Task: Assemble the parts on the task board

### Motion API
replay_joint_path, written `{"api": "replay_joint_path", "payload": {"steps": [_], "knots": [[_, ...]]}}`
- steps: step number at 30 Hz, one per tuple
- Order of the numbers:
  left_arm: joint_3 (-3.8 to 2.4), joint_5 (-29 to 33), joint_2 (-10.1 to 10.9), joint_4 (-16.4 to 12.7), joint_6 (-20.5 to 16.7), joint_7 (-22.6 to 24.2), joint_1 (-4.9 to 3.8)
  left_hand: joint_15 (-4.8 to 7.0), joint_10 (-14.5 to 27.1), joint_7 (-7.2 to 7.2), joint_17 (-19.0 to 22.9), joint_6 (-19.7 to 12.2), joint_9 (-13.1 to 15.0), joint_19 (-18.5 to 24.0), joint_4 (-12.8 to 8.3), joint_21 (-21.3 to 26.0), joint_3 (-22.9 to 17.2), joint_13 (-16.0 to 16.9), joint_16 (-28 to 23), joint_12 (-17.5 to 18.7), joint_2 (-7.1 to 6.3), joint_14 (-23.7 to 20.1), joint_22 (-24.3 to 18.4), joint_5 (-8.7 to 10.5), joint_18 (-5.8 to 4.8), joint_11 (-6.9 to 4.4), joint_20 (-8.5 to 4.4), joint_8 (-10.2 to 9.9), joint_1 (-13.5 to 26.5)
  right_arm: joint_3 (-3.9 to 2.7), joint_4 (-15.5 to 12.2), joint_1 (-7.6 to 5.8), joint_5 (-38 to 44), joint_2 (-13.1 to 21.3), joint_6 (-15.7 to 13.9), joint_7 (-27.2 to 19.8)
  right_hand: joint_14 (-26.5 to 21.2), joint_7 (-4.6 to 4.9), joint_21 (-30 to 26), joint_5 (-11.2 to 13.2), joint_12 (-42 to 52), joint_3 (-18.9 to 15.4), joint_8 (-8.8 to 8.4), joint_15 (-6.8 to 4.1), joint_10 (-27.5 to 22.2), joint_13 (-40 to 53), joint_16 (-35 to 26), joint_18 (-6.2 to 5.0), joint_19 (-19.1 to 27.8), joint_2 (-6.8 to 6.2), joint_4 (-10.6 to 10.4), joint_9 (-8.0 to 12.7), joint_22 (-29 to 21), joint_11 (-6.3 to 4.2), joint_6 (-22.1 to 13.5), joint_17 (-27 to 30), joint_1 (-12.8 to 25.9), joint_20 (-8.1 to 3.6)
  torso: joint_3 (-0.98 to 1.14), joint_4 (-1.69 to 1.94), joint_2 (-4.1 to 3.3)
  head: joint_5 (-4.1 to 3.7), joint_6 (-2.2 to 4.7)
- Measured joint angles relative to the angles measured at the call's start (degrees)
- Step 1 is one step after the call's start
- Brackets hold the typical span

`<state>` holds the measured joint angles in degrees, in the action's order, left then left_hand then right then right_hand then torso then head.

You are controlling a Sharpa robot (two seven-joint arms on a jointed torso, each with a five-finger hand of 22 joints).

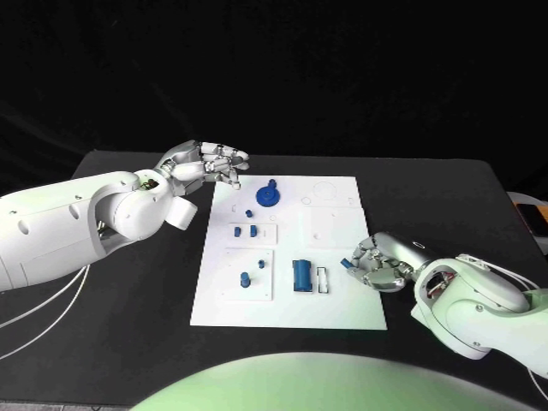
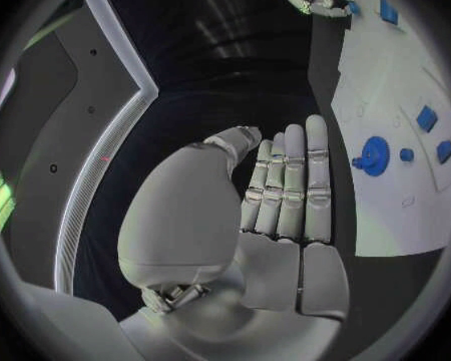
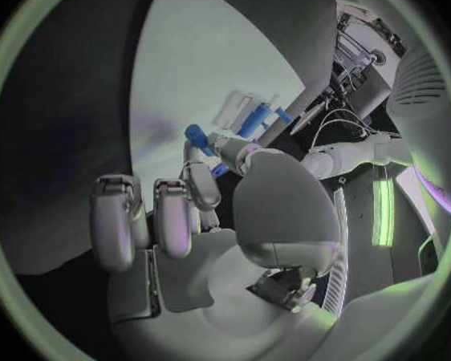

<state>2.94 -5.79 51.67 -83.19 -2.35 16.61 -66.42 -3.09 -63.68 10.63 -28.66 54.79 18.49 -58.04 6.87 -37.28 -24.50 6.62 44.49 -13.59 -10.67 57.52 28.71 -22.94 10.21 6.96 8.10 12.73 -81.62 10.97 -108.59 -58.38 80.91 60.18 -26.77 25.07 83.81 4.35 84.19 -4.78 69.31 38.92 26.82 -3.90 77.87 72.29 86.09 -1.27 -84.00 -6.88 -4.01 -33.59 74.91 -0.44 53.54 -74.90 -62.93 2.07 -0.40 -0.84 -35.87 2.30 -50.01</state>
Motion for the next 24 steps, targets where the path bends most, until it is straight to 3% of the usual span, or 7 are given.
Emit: {"api": "replay_joint_path", "payload": {"steps": [3, 16, 23, 24], "knots": [[0.0, 0.0, 0.0, 0.0, 0.0, 0.0, 0.0, 0.0, 0.0, 0.0, 0.0, 0.0, 0.0, 0.0, 0.0, 0.0, 0.0, 0.0, 0.0, 0.0, 0.0, 0.0, 0.0, 0.0, 0.0, 0.0, 0.0, 0.0, 0.0, 0.0, -0.3, -0.18, -0.8, -0.7, -0.9, -0.3, 0.2, 0.0, 0.3, -0.5, 0.2, 1.8, 0.0, -0.22, 0.5, 0.2, 0.3, 0.0, 0.0, -0.31, 1.8, 0.0, 0.0, -0.1, 0.0, 0.0, 0.9, 0.0, 0.0, 0.02, 0.0, -0.08, 0.0], [0.0, 0.0, 0.0, -0.2, 0.0, 0.0, 0.01, 0.0, 0.0, 0.0, 0.0, 0.0, 0.0, 0.0, 0.0, 0.0, 0.0, 0.0, 0.0, 0.0, 0.0, 0.0, 0.0, 0.0, 0.0, 0.0, 0.0, 0.0, 0.0, 0.02, 0.3, -0.31, -4.5, -3.4, -2.1, -1.0, 0.2, 0.01, 0.3, -1.5, 0.2, 2.5, 0.04, -0.21, 0.5, 0.2, 0.3, 0.0, 0.0, -1.27, 3.0, -0.1, 0.0, -0.1, 0.0, 0.0, 2.3, 0.0, -0.01, 0.03, -0.04, -0.37, 0.0], [0.0, 0.0, 0.1, -0.2, 0.0, 0.0, 0.01, 0.0, 0.0, 0.0, 0.0, 0.0, 0.0, 0.0, 0.0, 0.0, 0.0, 0.0, 0.0, 0.0, 0.0, 0.0, 0.0, 0.0, 0.0, 0.0, 0.0, 0.0, 0.0, 0.04, 1.2, 0.22, -5.8, -4.5, -1.3, -1.0, 0.2, 0.01, 0.3, -1.6, 0.2, 1.7, 1.7, -0.21, 0.5, 0.3, 0.3, 0.01, 0.0, -1.43, 2.8, -0.1, 0.0, -0.1, 0.0, 0.0, 4.0, 0.0, -0.01, 0.01, -0.03, -0.27, 0.0], [0.0, 0.0, 0.1, -0.2, 0.0, 0.0, 0.01, 0.0, 0.0, 0.0, 0.0, 0.0, 0.0, 0.0, 0.0, 0.0, 0.0, 0.0, 0.0, 0.0, 0.0, 0.0, 0.0, 0.0, 0.0, 0.0, 0.0, 0.0, 0.0, 0.05, 1.3, 0.32, -6.0, -4.6, -1.1, -1.0, 0.2, 0.01, 0.3, -1.7, 0.2, 1.4, 1.81, -0.21, 0.5, 0.4, 0.3, 0.0, 0.0, -1.56, 2.5, -0.9, 0.0, -0.1, 0.0, 0.0, 4.5, 0.0, -0.01, 0.0, -0.03, -0.25, 0.0]]}}
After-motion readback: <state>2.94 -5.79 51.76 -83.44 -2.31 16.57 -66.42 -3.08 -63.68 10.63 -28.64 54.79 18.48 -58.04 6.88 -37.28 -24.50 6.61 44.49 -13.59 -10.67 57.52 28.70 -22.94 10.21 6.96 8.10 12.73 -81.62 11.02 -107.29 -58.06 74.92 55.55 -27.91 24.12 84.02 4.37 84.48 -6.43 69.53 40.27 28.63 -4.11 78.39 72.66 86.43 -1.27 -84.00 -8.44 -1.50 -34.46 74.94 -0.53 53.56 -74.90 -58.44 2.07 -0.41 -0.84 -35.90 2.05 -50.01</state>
